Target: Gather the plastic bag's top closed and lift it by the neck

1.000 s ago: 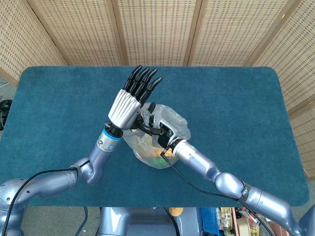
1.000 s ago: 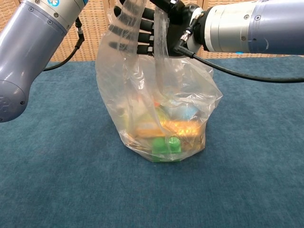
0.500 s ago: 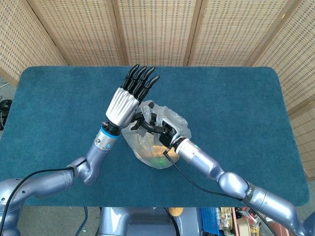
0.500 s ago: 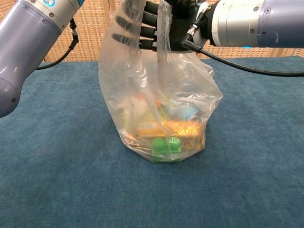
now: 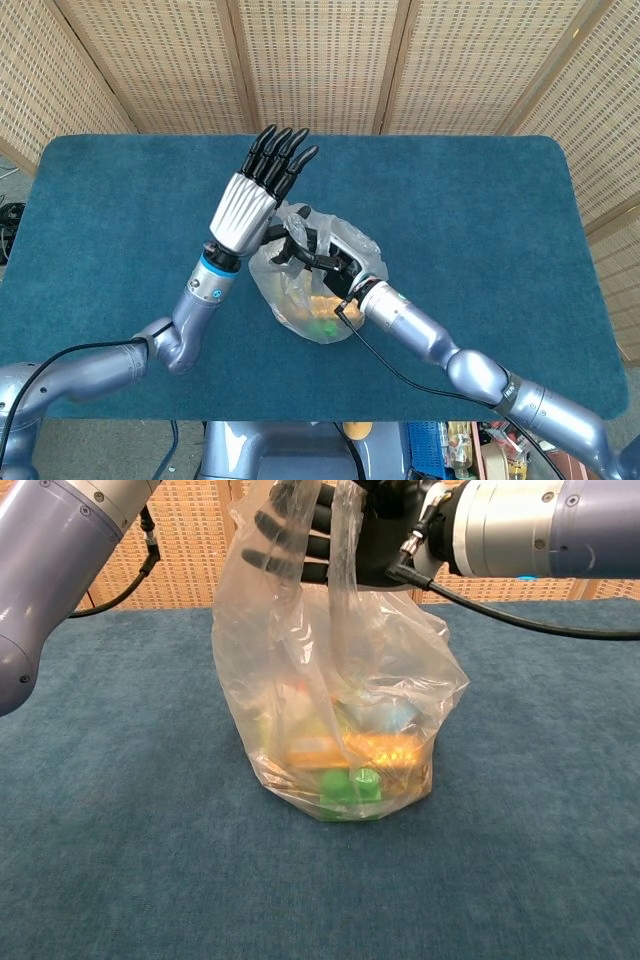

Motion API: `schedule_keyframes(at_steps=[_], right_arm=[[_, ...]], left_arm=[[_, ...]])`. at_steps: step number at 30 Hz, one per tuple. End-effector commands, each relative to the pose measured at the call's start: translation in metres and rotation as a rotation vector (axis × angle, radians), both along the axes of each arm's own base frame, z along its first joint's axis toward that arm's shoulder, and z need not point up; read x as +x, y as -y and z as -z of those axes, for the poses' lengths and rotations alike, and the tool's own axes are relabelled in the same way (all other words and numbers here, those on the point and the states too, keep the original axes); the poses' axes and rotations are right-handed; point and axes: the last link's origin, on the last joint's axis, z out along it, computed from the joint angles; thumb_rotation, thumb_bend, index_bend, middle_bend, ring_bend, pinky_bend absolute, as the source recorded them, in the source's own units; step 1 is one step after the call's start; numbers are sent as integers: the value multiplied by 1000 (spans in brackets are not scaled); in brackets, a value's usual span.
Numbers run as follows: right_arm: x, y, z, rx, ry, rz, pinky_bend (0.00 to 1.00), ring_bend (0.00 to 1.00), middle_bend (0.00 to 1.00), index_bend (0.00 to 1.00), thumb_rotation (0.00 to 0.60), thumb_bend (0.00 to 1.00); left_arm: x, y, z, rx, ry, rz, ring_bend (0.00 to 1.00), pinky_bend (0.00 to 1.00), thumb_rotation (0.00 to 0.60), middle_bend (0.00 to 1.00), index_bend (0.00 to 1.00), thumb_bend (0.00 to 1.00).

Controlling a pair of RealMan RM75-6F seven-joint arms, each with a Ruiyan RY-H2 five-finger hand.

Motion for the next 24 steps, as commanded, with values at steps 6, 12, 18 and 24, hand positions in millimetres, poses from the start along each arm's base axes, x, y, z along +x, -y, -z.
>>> schedule_keyframes(at_steps=[6,12,18,24], right_arm=[[-2,1,-5,-7,6,4,307,498,677,557,600,538],[-4,1,-5,-7,5,5,306,498,678,556,600,543],[-6,2,-6,-10,0,10,307,498,679,556,600,543],[-8,4,-7,-16,-4,17,306,498,678,557,600,542]], left_arm=[[-4,-3,-13,-22,-32,-23,0,0,600,0,0,210],[-7,-6,-21,-32,-26,-40,0,0,600,0,0,206],[-14,-10,-28,-60,-53,-56,0,0,600,0,0,140],[-20,-12,-36,-125,-101,-85,0,0,600,0,0,89]])
